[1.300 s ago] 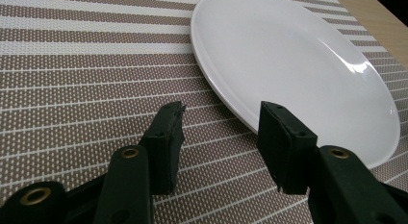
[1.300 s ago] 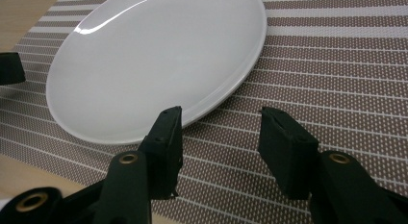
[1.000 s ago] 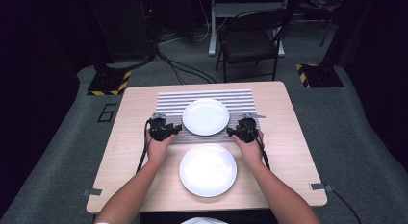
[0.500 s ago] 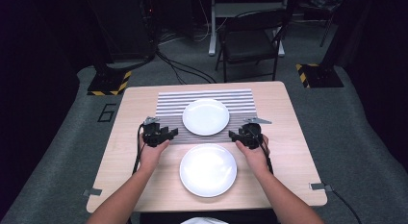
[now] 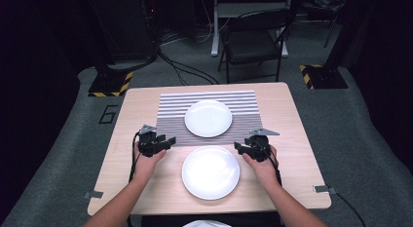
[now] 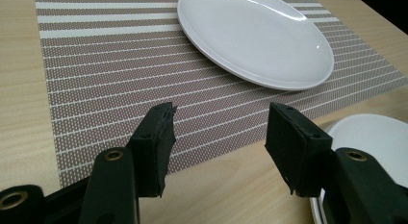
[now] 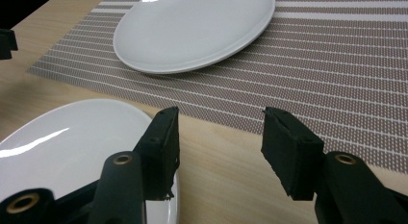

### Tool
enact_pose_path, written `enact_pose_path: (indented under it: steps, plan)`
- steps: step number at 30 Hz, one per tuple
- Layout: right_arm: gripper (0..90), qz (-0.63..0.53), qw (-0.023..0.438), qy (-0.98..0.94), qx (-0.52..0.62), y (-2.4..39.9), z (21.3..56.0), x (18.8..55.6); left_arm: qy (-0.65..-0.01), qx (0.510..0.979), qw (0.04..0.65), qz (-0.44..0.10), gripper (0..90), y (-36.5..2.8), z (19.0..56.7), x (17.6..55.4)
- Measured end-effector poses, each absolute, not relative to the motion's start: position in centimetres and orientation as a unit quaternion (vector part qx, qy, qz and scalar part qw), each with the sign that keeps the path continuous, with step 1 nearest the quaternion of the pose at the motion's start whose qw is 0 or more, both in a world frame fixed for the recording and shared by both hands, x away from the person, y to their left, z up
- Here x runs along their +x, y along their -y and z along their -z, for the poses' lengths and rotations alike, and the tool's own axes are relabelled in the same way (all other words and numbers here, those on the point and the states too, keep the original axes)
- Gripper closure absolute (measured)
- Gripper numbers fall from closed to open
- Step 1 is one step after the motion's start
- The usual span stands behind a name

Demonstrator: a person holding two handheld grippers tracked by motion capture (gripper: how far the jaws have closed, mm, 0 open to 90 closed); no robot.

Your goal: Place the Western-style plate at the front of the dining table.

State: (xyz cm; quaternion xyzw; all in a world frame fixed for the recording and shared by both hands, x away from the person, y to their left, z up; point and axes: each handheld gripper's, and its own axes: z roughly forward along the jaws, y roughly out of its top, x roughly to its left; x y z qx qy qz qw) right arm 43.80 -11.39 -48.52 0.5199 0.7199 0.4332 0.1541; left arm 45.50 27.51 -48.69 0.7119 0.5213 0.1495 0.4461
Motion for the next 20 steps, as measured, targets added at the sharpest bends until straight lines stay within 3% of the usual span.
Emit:
enact_pose_path:
  steps: [16, 20]
  plan:
    - [44.0, -0.432, 0.153, -0.715, 0.527, 12.6, 50.0, 42.3, -0.509, 0.724, 0.438, -0.156, 41.7, -28.3, 50.0, 44.1]
    - [41.5, -0.419, 0.188, -0.729, 0.507, 12.7, 49.9, 42.1, -0.504, 0.73, 0.431, -0.162, 41.0, -28.4, 50.1, 43.9]
